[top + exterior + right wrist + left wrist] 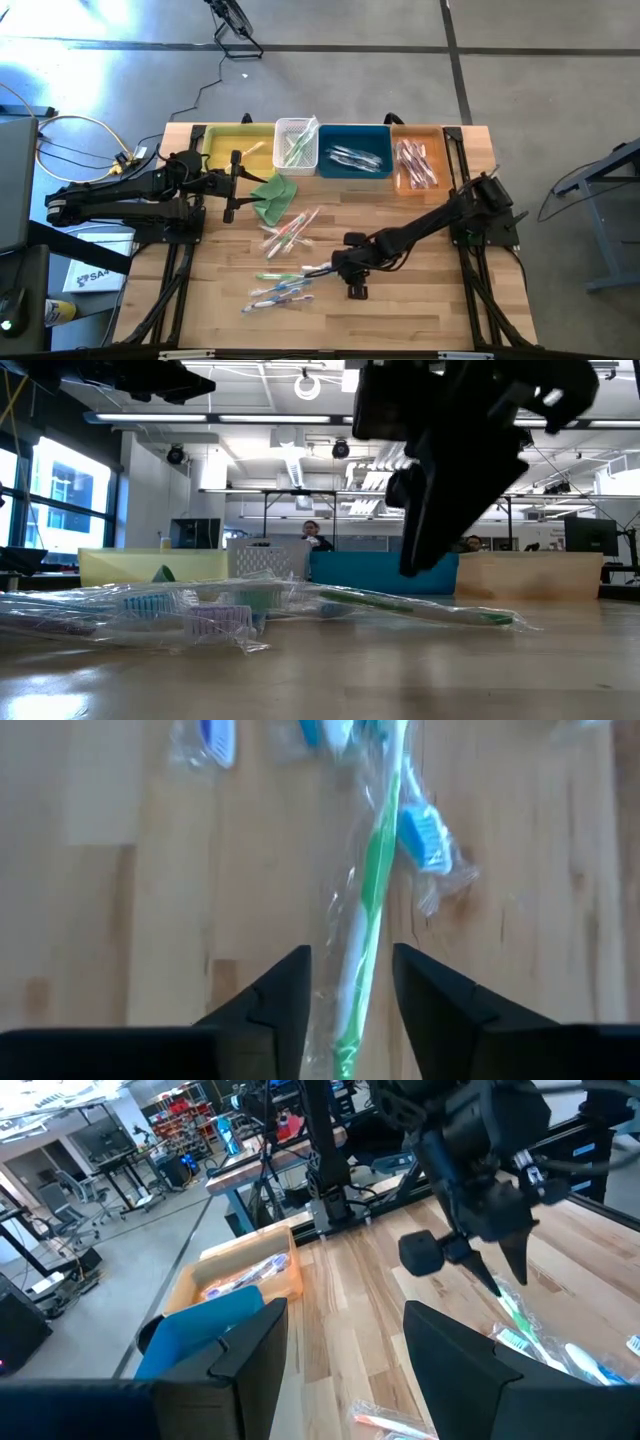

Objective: Pick & Place Toothbrushes
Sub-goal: Put the green toothbrush into the white bin

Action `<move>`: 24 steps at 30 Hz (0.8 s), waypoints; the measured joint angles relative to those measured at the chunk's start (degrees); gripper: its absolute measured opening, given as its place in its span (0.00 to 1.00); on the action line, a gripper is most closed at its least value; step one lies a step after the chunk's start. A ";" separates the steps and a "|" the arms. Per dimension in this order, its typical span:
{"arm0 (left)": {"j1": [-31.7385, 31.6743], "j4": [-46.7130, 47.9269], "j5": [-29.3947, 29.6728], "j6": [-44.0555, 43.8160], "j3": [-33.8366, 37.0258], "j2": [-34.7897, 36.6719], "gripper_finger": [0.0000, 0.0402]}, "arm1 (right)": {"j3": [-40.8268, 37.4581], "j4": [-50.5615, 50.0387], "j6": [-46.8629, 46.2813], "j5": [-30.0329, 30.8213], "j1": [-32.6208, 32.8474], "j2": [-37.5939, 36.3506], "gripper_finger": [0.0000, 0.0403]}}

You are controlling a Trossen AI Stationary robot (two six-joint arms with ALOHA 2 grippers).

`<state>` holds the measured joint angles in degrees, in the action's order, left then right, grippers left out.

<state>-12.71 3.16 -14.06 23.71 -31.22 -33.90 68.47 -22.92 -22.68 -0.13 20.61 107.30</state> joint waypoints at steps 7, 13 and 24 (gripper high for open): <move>-0.01 0.03 0.00 0.01 0.00 0.00 0.49 | -0.04 1.33 -0.04 1.26 0.04 2.03 0.35; -0.01 0.24 0.00 -0.01 0.00 0.00 0.49 | -0.04 1.18 -0.11 5.36 0.02 2.02 0.35; 0.00 0.64 0.00 0.01 0.02 -0.01 0.49 | 0.04 2.55 -1.60 0.34 0.05 5.36 0.35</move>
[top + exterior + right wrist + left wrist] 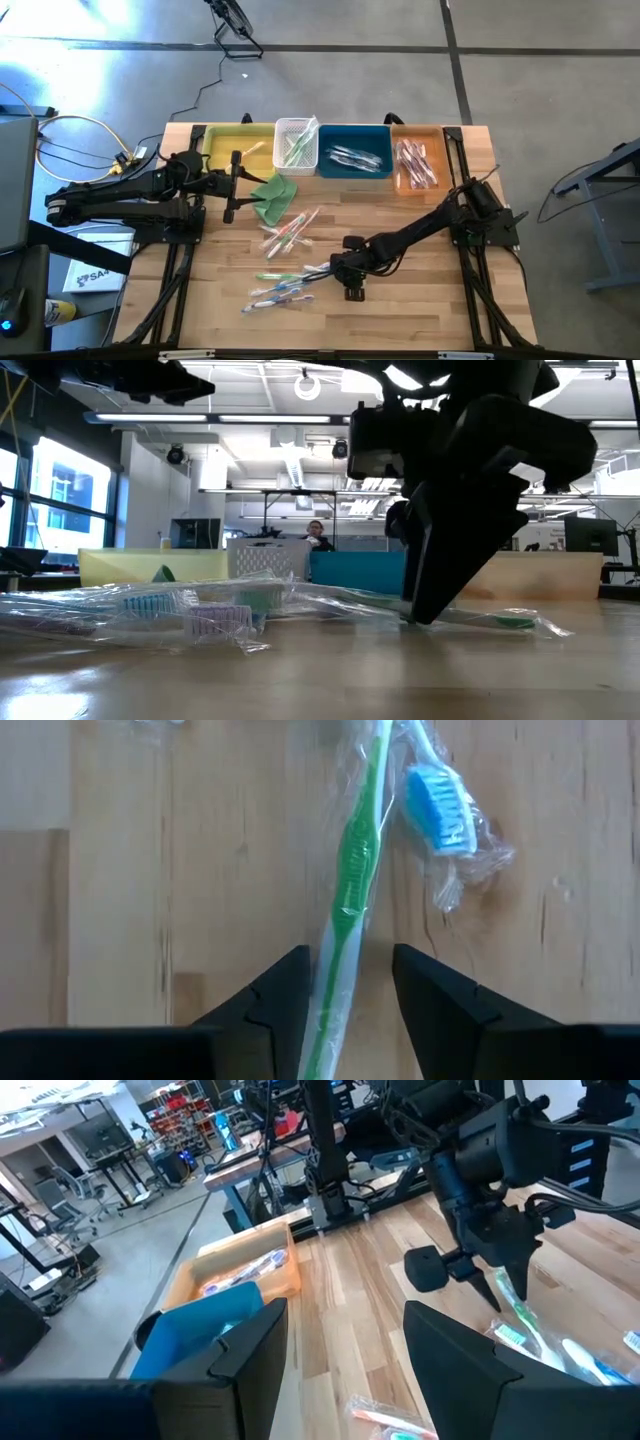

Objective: Pick & Place Toothbrushes
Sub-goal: Put the green toothbrush into the white bin

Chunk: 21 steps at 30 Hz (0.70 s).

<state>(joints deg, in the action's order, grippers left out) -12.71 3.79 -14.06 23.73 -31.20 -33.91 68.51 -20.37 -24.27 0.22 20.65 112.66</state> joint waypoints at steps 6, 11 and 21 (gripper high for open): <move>0.00 0.79 -0.02 0.00 0.00 0.00 0.49 | 0.00 -0.39 0.04 1.38 0.03 -0.15 0.35; 0.00 0.72 -0.02 0.00 0.00 0.00 0.49 | -0.04 -0.64 0.05 2.28 0.03 -0.22 0.29; 0.00 0.70 -0.02 0.00 0.00 0.02 0.49 | -0.03 -2.31 1.84 2.99 -0.03 -0.34 0.06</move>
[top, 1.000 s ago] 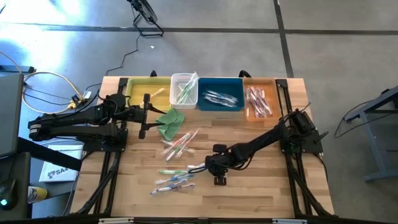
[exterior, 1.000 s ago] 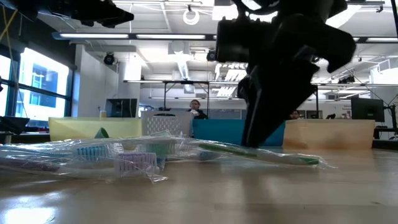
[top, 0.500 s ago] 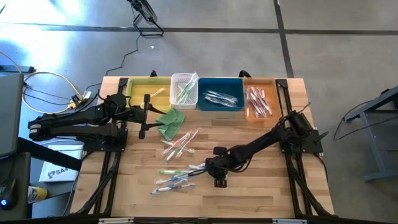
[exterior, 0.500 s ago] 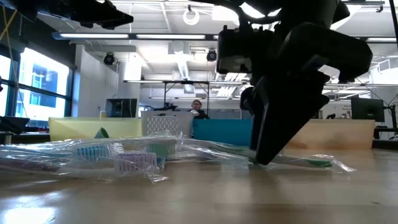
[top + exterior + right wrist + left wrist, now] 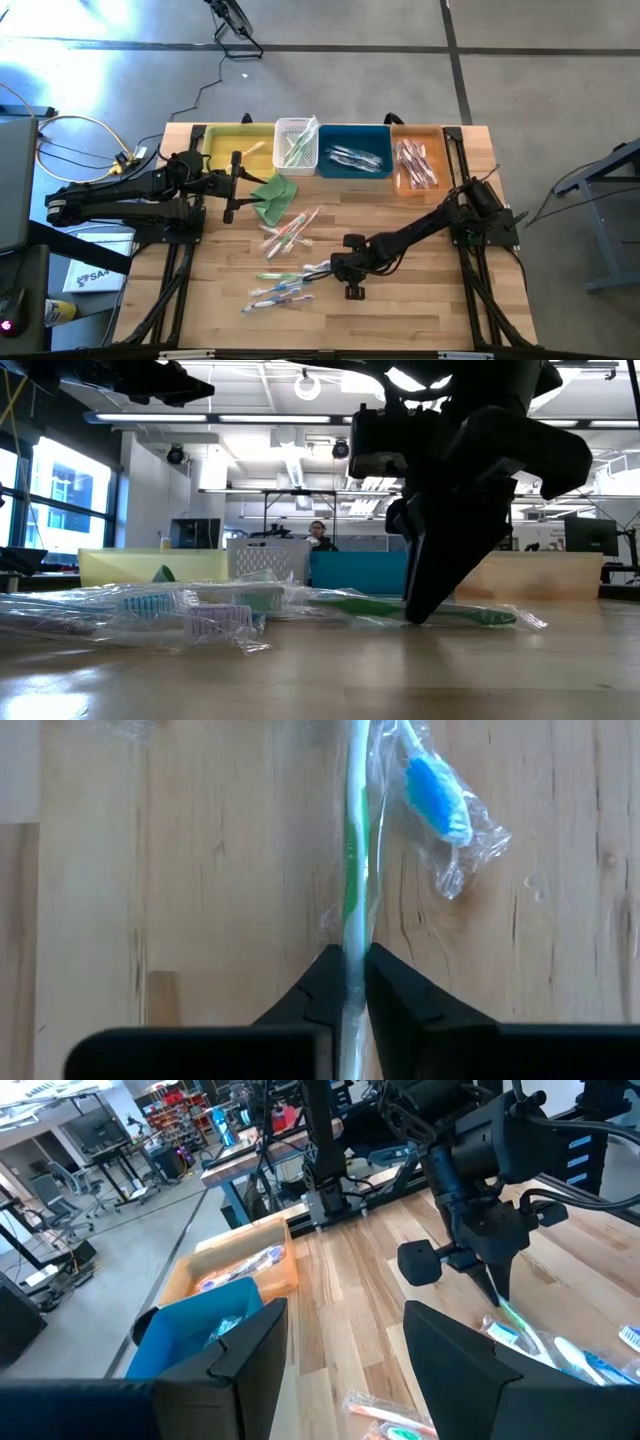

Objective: Pick & Place Toothbrushes
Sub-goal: Put the green toothbrush into the white bin

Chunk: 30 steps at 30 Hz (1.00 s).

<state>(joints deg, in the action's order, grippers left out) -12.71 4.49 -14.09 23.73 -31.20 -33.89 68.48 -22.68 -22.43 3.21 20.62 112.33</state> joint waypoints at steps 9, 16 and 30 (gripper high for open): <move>0.00 -0.04 0.02 0.00 0.00 -0.01 0.49 | -0.03 -1.77 2.42 -0.53 0.00 -0.86 0.04; 0.00 -0.53 0.04 -0.02 0.00 0.00 0.49 | -0.16 -6.12 3.25 -0.58 -0.87 -5.79 0.04; 0.00 -0.49 0.08 0.00 0.00 -0.01 0.49 | -0.10 -10.06 8.34 7.08 -3.49 -22.63 0.04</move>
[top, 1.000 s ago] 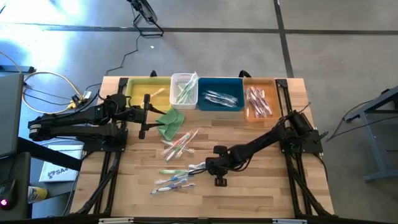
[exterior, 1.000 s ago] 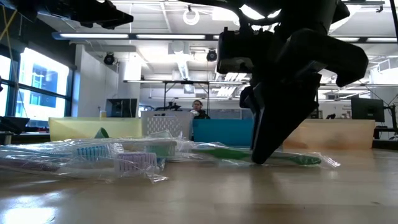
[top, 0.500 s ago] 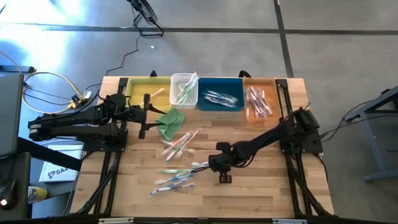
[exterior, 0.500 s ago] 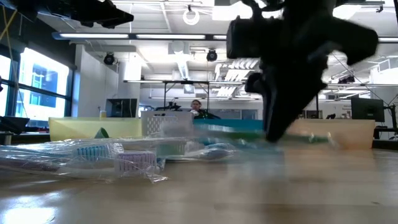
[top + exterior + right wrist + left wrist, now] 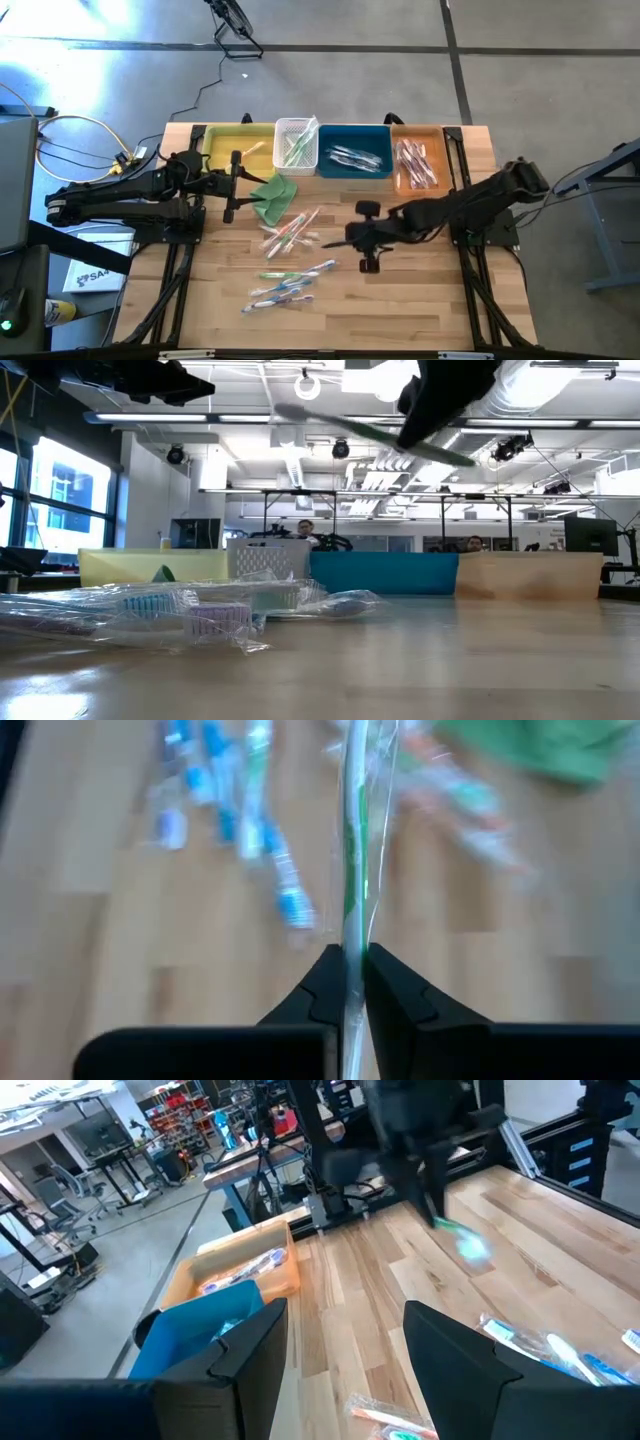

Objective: Pick & Place Toothbrushes
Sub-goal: Put the green toothbrush into the white bin

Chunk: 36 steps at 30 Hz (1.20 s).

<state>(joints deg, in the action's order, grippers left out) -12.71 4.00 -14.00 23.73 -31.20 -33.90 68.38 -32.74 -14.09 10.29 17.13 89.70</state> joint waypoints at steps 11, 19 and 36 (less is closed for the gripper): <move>-0.02 -0.54 1.69 -0.02 0.00 0.00 0.49 | 0.02 0.02 10.45 4.58 -7.39 -6.92 0.04; -0.04 -3.71 13.67 -5.36 0.00 -1.00 0.49 | 0.02 2.03 17.61 3.00 -13.69 -7.18 0.04; -0.02 -26.69 15.90 -10.23 0.00 -14.30 0.49 | 0.04 20.56 31.38 -1.91 -20.56 -7.18 0.04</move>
<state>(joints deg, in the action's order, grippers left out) -12.73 -22.69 1.90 13.50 -31.20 -48.20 68.42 -12.18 17.29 8.38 -3.43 82.52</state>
